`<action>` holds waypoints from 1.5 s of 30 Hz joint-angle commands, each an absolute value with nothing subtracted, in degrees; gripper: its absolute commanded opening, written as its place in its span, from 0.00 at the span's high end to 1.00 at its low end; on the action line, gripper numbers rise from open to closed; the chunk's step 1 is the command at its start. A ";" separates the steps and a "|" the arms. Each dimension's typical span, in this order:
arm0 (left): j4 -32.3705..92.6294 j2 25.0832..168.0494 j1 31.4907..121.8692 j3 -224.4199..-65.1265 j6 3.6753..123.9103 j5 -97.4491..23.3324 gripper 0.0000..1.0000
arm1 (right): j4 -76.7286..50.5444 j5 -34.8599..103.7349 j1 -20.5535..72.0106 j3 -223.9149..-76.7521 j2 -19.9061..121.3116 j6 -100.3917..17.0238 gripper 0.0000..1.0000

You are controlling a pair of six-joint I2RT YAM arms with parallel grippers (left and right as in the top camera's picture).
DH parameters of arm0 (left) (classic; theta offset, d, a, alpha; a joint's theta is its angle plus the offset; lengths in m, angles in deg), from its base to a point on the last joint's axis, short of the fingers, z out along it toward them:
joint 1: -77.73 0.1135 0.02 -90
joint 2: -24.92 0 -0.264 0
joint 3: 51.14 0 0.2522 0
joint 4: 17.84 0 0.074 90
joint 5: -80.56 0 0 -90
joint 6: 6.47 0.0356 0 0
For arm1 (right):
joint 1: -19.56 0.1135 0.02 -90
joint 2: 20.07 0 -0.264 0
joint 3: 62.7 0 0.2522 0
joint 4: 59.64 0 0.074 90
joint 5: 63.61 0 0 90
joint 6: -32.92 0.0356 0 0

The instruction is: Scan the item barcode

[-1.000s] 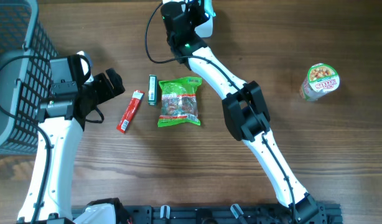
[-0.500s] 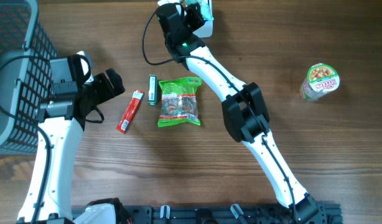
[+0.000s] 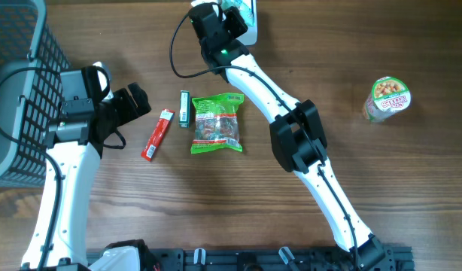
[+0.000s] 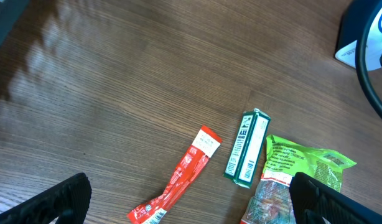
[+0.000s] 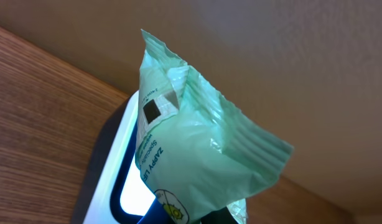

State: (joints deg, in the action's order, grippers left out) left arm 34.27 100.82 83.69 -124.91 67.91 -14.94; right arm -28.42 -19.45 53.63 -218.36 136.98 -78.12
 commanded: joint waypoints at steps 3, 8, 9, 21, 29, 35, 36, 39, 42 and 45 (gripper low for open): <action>34.12 100.69 83.60 -125.56 68.04 -15.40 0.00 | -24.77 -6.93 53.48 -216.59 140.20 -72.92 0.96; 34.12 100.69 83.60 -125.56 68.04 -15.40 0.00 | -26.30 -9.66 53.45 -216.59 139.50 -73.51 0.96; 34.12 100.69 83.60 -125.56 68.04 -15.40 0.00 | -27.42 -11.39 53.43 -216.61 138.95 -73.49 0.95; 34.12 100.69 83.60 -125.56 68.04 -15.40 0.00 | -25.26 -14.27 53.34 -216.61 119.10 -74.49 0.96; 34.12 100.69 83.60 -125.56 68.04 -15.40 0.00 | 3.99 -1.57 52.56 -216.61 103.91 -61.16 0.96; 34.12 100.69 83.60 -125.56 68.04 -15.40 0.00 | 25.06 19.56 47.60 -216.61 99.00 -56.79 0.95; 34.12 100.69 83.60 -125.56 68.04 -15.40 0.00 | 28.40 22.60 46.37 -216.59 99.00 -56.77 0.96; 34.12 100.69 83.60 -125.56 68.04 -15.40 0.00 | 37.30 28.33 42.42 -216.57 99.80 -53.66 0.96; 34.12 100.69 83.60 -125.56 68.04 -15.40 0.00 | 43.16 29.27 38.42 -216.51 100.70 -52.59 0.96; 34.12 100.69 83.60 -125.56 68.04 -15.40 0.00 | 45.85 29.27 35.84 -215.54 100.90 -52.59 0.96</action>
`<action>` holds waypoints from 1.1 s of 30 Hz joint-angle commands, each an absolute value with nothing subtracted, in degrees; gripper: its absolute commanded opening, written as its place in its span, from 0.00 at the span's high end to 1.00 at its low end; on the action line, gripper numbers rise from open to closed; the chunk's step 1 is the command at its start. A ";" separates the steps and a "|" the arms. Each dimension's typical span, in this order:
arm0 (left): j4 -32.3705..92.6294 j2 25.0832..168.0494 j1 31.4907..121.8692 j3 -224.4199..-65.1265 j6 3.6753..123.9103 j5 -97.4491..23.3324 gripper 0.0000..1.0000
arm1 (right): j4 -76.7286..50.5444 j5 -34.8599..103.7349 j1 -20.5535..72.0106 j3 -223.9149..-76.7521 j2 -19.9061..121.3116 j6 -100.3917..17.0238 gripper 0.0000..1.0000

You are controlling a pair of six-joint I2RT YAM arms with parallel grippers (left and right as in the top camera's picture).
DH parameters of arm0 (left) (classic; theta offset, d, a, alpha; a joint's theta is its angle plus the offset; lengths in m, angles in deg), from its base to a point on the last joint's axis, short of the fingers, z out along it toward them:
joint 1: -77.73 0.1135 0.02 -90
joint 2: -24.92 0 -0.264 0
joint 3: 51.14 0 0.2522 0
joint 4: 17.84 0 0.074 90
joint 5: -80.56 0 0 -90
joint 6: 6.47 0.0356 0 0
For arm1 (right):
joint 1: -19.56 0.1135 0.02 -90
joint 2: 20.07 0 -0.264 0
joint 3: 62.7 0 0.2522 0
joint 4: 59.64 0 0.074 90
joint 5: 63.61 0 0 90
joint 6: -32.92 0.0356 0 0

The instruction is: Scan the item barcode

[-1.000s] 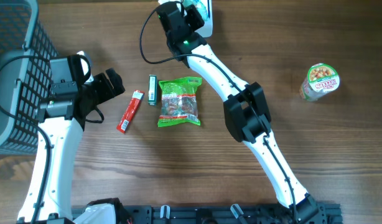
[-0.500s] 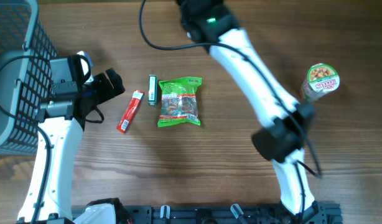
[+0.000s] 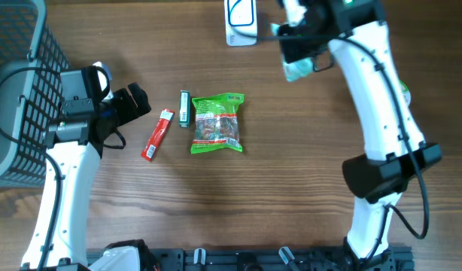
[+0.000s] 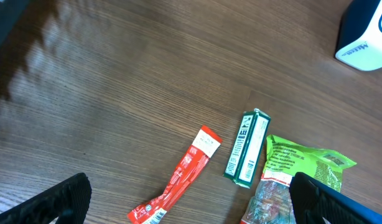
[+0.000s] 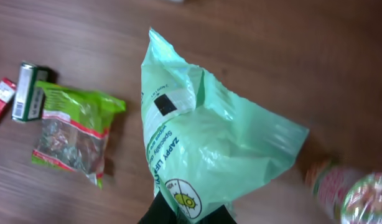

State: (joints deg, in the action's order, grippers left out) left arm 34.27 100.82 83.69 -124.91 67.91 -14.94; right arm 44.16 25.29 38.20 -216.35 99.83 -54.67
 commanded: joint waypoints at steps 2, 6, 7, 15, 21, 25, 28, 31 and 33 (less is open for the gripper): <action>34.12 100.69 83.60 -125.56 68.04 -15.40 0.00 | 46.28 29.27 34.72 -213.69 100.90 -52.57 0.96; 34.12 100.69 83.60 -125.56 68.04 -15.40 0.00 | 45.93 29.27 33.59 -207.89 100.90 -52.55 0.96; 34.12 100.69 83.60 -125.56 68.04 -15.40 0.00 | 46.04 29.27 33.17 -205.60 100.90 -52.59 0.96; 34.12 100.69 83.60 -125.56 68.04 -15.38 0.00 | 41.76 28.44 31.44 -192.22 100.90 -52.55 0.96; 34.12 100.69 83.60 -125.56 68.04 -15.38 0.00 | 37.23 28.39 29.94 -184.75 100.90 -52.04 0.96; 34.12 100.69 83.60 -125.56 68.04 -15.40 0.00 | 34.17 28.35 28.10 -180.42 100.90 -52.22 0.96; 34.12 100.69 83.60 -125.56 68.04 -15.40 0.00 | 30.79 25.79 27.29 -177.43 100.90 -49.77 0.96; 34.12 100.69 83.60 -125.56 68.04 -15.40 0.00 | 29.08 19.61 26.85 -175.11 100.90 -47.21 0.96; 34.12 100.69 83.60 -125.56 68.04 -15.40 0.00 | 27.99 17.92 26.64 -173.91 100.90 -49.09 0.96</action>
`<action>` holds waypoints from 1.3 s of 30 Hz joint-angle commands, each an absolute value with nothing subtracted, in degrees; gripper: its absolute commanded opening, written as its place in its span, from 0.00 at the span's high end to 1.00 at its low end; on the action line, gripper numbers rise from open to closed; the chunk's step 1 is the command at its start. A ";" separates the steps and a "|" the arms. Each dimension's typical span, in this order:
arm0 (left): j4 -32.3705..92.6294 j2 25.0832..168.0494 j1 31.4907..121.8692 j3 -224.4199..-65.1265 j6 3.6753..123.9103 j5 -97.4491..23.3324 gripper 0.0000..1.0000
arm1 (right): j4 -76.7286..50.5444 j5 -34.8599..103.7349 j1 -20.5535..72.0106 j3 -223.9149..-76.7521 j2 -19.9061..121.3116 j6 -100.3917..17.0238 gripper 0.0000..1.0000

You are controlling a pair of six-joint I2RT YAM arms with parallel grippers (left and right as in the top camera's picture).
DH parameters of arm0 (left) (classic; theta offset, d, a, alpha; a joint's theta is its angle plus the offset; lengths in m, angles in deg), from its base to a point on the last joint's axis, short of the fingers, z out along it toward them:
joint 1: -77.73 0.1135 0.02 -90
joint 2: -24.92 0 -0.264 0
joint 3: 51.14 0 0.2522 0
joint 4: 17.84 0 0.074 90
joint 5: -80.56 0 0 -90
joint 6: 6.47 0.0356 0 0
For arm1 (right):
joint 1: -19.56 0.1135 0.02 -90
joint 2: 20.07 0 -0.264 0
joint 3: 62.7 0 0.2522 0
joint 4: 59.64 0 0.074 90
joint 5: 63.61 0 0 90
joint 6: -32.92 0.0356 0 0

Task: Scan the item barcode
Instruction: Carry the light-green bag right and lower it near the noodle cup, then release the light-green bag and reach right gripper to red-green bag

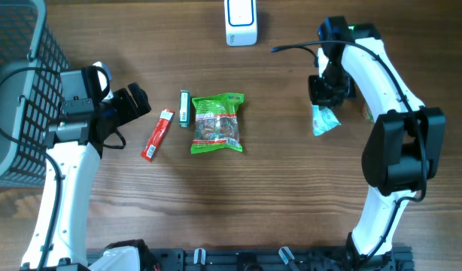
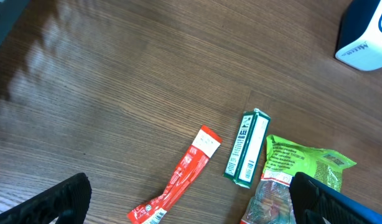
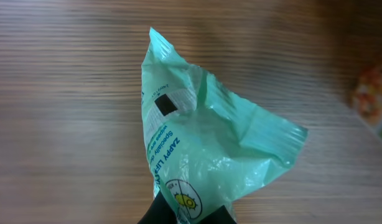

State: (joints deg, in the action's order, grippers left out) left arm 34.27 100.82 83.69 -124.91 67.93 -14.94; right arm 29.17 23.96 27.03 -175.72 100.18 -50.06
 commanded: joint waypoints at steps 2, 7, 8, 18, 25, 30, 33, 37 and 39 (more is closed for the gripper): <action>34.12 100.69 83.60 -125.56 68.04 -15.40 0.00 | 26.63 17.99 26.61 -172.86 100.90 -52.00 0.96; 34.12 100.69 83.60 -125.56 68.04 -15.40 0.00 | 25.12 17.77 26.61 -172.16 100.90 -52.13 0.90; 34.12 100.69 83.60 -125.56 68.04 -15.40 0.00 | 24.84 17.79 26.61 -172.16 100.90 -52.09 0.90; 34.12 100.69 83.60 -125.56 68.04 -15.40 0.00 | 23.22 17.36 26.61 -172.16 100.90 -51.80 0.12; 34.12 100.69 83.60 -125.56 68.04 -15.40 0.00 | 23.77 17.55 26.72 -175.04 99.72 -52.57 0.18; 34.12 100.69 83.60 -125.56 68.04 -15.40 0.00 | 23.73 30.95 27.38 -176.31 96.44 -53.18 0.15; 34.12 100.69 83.60 -125.56 68.04 -15.40 0.00 | 21.50 44.74 27.42 -176.24 96.09 -53.95 0.00; 34.12 100.69 83.60 -125.56 68.04 -15.40 0.00 | 17.87 58.47 27.68 -174.80 96.22 -53.86 0.00; 34.12 100.69 83.60 -125.56 68.04 -15.40 0.00 | 15.79 60.11 28.36 -173.78 96.22 -52.70 0.05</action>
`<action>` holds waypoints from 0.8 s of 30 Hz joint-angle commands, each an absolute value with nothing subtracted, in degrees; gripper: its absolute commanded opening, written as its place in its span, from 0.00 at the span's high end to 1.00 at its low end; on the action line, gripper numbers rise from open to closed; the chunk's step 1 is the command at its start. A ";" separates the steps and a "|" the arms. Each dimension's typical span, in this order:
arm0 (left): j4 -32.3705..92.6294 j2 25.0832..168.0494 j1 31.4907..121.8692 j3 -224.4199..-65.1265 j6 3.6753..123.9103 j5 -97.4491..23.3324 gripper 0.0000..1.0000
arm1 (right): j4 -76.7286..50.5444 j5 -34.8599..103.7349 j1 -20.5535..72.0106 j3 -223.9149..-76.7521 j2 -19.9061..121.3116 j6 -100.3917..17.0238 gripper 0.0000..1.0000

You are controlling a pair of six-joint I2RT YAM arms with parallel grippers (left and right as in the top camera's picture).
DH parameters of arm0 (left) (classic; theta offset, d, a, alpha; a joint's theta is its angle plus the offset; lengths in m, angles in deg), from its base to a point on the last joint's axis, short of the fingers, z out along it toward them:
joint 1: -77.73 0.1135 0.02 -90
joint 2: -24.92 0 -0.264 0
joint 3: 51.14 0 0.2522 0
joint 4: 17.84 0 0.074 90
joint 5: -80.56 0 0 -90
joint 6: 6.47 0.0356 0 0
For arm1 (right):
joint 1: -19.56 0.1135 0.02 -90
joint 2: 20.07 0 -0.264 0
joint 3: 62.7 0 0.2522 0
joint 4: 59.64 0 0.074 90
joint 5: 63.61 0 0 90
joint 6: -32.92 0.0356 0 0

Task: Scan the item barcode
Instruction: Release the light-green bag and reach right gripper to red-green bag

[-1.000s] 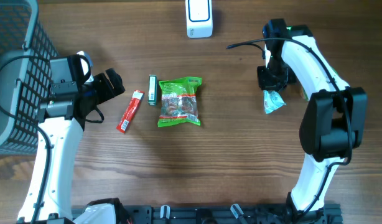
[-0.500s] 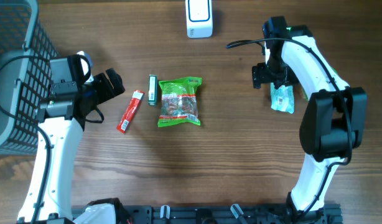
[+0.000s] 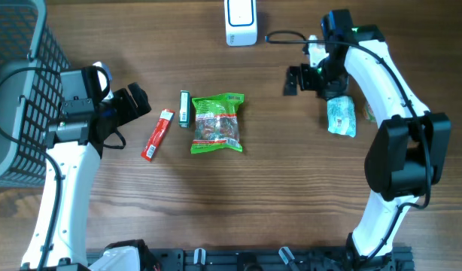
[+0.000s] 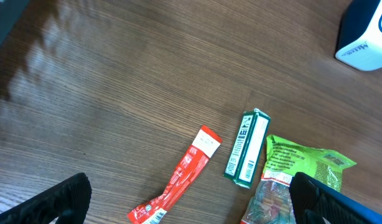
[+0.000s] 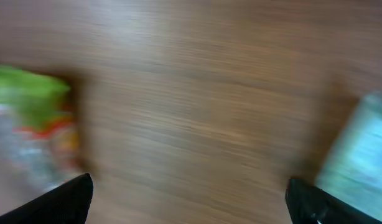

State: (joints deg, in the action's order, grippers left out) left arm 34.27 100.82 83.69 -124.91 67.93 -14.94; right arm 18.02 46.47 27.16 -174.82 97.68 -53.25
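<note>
The white barcode scanner (image 3: 241,19) stands at the back middle of the table. A mint-green pouch (image 3: 341,117) lies flat on the table at the right, free of any gripper; the blurred right wrist view shows it at the right edge (image 5: 362,149). My right gripper (image 3: 297,77) hangs open and empty to the pouch's left, its black fingertips (image 5: 66,199) wide apart. My left gripper (image 3: 133,105) is open over the table's left side, with nothing between its fingers (image 4: 325,199).
A red stick pack (image 3: 157,134), a green gum pack (image 3: 184,108) and a bright green snack bag (image 3: 217,123) lie left of centre. A grey wire basket (image 3: 20,90) fills the far left. A snack cup (image 3: 369,113) peeks from behind the right arm.
My right gripper has let go of the mint-green pouch, which now lies flat on the table. The gripper is open and has moved left of it. The left arm is unchanged.
My right gripper first held the mint-green pouch at the scanner with its barcode label showing. Then it held the pouch to the right of the scanner, then low over the table near the cup. Now the pouch lies there, released. The left arm never moved.
</note>
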 commanded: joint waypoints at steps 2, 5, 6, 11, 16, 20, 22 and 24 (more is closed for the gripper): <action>34.12 100.69 83.60 -125.56 68.04 -15.40 0.00 | 13.74 58.91 29.50 -172.68 96.24 -50.19 0.12; 34.12 100.69 83.60 -125.56 68.04 -15.40 0.00 | 9.85 58.60 32.08 -170.28 96.24 -47.13 0.19; 34.12 100.69 83.60 -125.56 68.04 -15.40 0.00 | 8.64 58.58 32.84 -169.53 96.24 -46.32 0.22; 34.12 100.69 83.60 -125.56 68.04 -15.40 0.00 | -1.98 58.23 38.90 -162.87 96.31 -41.79 0.26; 34.12 100.69 83.60 -125.56 68.04 -15.40 0.00 | -13.30 54.82 45.21 -156.29 96.35 -37.47 0.26; 34.12 100.69 83.60 -125.56 68.04 -15.40 0.00 | -16.80 49.57 48.78 -154.23 96.46 -37.05 0.38; 34.12 100.69 83.60 -125.56 68.04 -15.40 0.00 | -16.86 46.12 49.98 -153.95 96.46 -36.24 0.49; 34.12 100.69 83.60 -125.56 68.04 -15.40 0.00 | -16.25 42.40 50.70 -153.93 96.46 -35.52 0.59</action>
State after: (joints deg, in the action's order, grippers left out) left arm 34.27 100.82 83.69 -124.91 67.91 -14.94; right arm -16.51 50.32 49.85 -154.50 97.66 -37.31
